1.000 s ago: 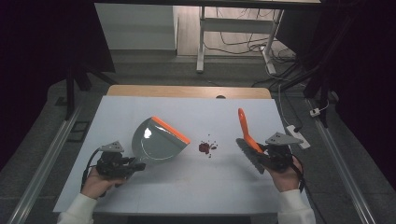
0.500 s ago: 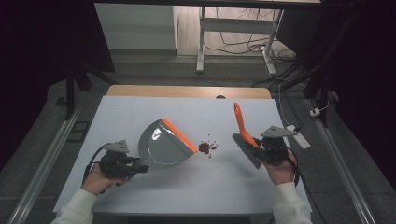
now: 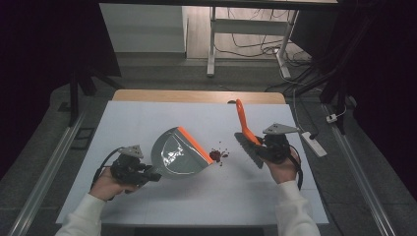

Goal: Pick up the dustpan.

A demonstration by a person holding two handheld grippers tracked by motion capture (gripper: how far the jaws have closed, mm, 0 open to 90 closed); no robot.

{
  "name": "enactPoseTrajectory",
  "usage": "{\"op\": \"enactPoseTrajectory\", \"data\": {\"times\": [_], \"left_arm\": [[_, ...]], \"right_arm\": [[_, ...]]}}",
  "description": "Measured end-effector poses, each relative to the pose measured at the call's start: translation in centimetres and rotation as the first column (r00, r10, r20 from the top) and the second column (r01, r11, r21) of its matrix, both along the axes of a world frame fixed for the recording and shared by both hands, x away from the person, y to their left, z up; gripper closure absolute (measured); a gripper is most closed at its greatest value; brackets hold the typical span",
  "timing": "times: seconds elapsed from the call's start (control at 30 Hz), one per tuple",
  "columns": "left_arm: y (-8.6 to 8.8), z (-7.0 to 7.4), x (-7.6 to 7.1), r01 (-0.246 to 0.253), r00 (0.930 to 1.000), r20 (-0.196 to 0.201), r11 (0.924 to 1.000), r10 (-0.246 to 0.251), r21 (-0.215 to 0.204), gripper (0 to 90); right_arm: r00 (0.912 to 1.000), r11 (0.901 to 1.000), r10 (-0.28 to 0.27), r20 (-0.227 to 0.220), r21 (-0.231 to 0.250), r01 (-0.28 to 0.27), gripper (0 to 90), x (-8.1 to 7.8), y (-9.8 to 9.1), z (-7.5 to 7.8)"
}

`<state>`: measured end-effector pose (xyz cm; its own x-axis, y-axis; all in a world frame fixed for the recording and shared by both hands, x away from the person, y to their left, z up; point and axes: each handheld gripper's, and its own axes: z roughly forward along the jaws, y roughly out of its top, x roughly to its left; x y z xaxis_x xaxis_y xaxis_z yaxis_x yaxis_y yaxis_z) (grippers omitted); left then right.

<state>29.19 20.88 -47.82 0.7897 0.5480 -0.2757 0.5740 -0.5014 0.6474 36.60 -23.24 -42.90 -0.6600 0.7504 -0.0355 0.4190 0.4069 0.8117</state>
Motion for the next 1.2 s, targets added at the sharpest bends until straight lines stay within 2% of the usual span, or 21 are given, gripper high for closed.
{"op": "enactPoseTrajectory", "data": {"times": [0.17, 0.37, 0.53, 0.7, 0.97, 1.2], "left_arm": [[-0.6, -0.3, -0.2, 0.027, 0.9995, -0.018, 0.9994, -0.027, 0.022, 61.7], [-1.5, -1.0, -0.5, 0.076, 0.9963, -0.043, 0.9954, -0.074, 0.058, 61.6], [-2.2, -1.4, -0.4, 0.1, 0.9939, -0.054, 0.9918, -0.096, 0.079, 61.6], [-2.8, -2.1, -0.4, 0.096, 0.993, -0.078, 0.9922, -0.089, 0.08, 61.6], [-3.8, -2.8, 0.2, 0.114, 0.9881, -0.114, 0.9889, -0.103, 0.096, 61.6], [-4.3, -2.9, 0.8, 0.115, 0.9863, -0.131, 0.9876, -0.1, 0.108, 61.6]], "right_arm": [[1.0, 0.9999, 0.008, -0.002, 0.011, -0.008, 70.2, 0.5, 0.6, -0.3], [0.9999, 0.9998, 0.017, 0.004, -0.008, -0.017, 70.2, 0.9, 1.3, -0.8], [0.9996, 0.9995, 0.025, -0.01, -0.02, -0.026, 70.2, 1.5, 2.1, -1.5], [0.9993, 0.9989, 0.035, -0.014, -0.032, -0.036, 70.2, 1.8, 2.7, -1.8], [0.999, 0.9977, 0.044, -0.012, -0.051, -0.044, 70.2, 2.6, 3.2, -2.1], [0.9982, 0.995, 0.056, -0.019, -0.081, -0.058, 70.2, 3.7, 4.3, -2.6]]}}
